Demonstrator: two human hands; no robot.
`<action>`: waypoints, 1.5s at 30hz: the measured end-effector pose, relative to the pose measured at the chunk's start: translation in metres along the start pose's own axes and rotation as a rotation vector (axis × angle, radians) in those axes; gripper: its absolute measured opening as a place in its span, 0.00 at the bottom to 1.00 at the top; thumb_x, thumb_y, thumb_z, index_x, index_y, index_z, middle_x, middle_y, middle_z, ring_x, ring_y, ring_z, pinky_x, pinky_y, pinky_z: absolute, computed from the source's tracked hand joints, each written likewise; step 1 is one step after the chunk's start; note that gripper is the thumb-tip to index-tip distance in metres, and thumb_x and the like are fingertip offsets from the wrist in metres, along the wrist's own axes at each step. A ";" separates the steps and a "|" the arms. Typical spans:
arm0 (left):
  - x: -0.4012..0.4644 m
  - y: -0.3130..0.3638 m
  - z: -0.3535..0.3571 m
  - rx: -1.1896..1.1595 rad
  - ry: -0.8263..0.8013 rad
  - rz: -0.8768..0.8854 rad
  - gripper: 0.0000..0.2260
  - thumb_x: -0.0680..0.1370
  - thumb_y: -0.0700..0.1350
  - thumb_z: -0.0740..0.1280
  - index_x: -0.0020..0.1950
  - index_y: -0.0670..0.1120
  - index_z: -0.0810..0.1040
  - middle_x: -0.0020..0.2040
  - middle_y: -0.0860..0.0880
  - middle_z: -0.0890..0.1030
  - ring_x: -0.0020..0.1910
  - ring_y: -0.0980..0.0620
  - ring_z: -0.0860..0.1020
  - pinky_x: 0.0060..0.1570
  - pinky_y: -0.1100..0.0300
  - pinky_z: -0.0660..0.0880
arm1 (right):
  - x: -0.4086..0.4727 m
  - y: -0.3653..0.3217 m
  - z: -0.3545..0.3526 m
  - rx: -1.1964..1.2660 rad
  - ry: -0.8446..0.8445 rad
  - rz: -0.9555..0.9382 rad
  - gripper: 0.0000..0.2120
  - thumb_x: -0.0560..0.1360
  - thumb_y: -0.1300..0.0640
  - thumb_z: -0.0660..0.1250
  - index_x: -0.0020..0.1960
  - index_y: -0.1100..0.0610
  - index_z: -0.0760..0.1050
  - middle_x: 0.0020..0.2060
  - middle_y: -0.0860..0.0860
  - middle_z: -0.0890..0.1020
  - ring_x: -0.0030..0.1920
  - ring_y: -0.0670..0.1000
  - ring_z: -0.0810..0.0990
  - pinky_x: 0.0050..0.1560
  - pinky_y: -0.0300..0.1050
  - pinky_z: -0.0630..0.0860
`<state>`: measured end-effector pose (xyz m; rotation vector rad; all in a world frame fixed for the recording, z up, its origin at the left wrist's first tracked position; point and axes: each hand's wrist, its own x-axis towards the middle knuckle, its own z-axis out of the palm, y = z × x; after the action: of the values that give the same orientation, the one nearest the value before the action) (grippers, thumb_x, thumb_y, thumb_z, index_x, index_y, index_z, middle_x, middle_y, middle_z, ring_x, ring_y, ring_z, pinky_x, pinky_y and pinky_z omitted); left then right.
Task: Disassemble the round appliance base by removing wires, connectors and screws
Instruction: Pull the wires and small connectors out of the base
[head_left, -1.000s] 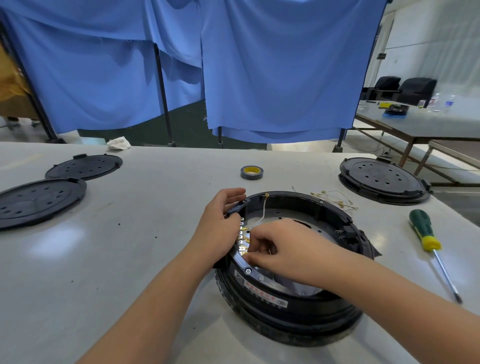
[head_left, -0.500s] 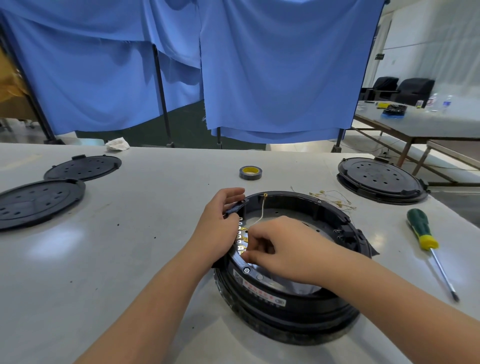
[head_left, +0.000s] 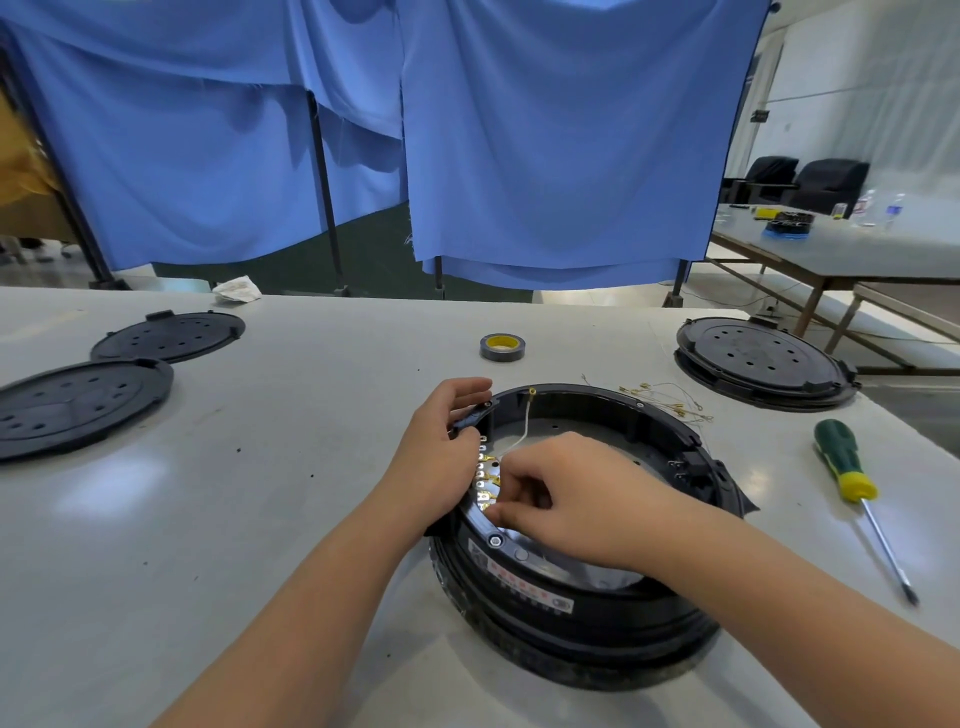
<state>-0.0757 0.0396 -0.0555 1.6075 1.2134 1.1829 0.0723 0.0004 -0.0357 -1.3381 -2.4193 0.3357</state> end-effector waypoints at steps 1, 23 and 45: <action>0.000 0.000 0.000 0.004 0.000 0.001 0.25 0.74 0.26 0.56 0.60 0.54 0.73 0.60 0.52 0.77 0.62 0.55 0.74 0.63 0.50 0.73 | 0.000 0.000 0.000 -0.005 -0.002 0.003 0.15 0.72 0.46 0.69 0.31 0.46 0.67 0.27 0.42 0.74 0.30 0.41 0.72 0.32 0.38 0.68; 0.001 -0.001 0.000 -0.010 -0.012 -0.002 0.25 0.74 0.27 0.56 0.59 0.54 0.73 0.60 0.51 0.77 0.62 0.54 0.75 0.62 0.47 0.73 | 0.004 0.012 -0.006 0.126 0.046 0.076 0.06 0.72 0.49 0.71 0.39 0.50 0.78 0.35 0.44 0.78 0.37 0.44 0.75 0.43 0.48 0.76; 0.002 -0.004 -0.001 -0.011 0.001 0.006 0.23 0.76 0.29 0.57 0.58 0.56 0.74 0.57 0.58 0.77 0.60 0.61 0.74 0.59 0.61 0.73 | -0.003 0.053 -0.082 -0.057 0.359 0.182 0.05 0.76 0.54 0.66 0.49 0.49 0.80 0.44 0.42 0.78 0.45 0.43 0.77 0.48 0.41 0.74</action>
<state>-0.0774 0.0422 -0.0588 1.6042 1.2012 1.1920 0.1482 0.0288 0.0188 -1.5026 -2.0320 0.0628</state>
